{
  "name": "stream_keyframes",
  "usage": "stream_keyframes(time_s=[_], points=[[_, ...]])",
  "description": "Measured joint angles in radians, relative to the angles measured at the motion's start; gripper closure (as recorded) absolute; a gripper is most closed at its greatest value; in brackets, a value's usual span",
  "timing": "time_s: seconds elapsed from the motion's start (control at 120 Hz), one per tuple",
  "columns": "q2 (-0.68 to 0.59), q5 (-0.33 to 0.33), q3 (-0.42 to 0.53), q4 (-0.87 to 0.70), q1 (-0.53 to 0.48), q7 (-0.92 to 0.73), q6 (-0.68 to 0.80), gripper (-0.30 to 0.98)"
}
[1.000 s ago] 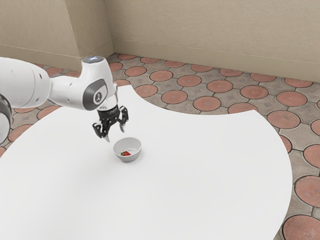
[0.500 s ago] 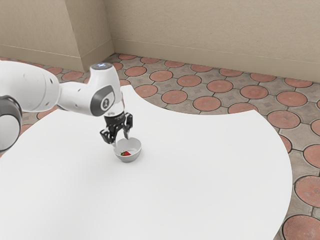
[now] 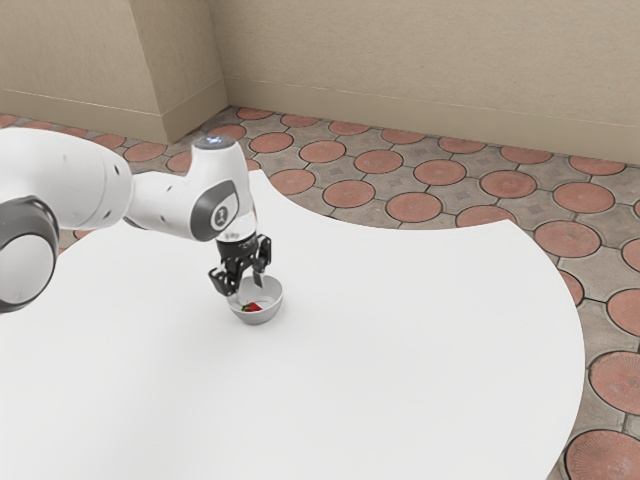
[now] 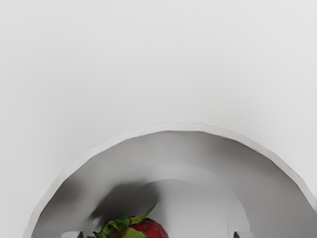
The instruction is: Take strawberry from the bowl
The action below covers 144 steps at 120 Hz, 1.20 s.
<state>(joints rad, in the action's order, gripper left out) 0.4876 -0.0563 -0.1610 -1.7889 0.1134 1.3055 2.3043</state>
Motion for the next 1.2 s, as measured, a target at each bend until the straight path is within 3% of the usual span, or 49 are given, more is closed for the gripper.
stream_keyframes(time_s=[0.767,1.2], points=[[0.043,-0.060,-0.002,0.005,0.005,0.093,0.038,0.32],[0.057,-0.060,-0.002,0.008,0.004,0.129,0.046,0.50]])
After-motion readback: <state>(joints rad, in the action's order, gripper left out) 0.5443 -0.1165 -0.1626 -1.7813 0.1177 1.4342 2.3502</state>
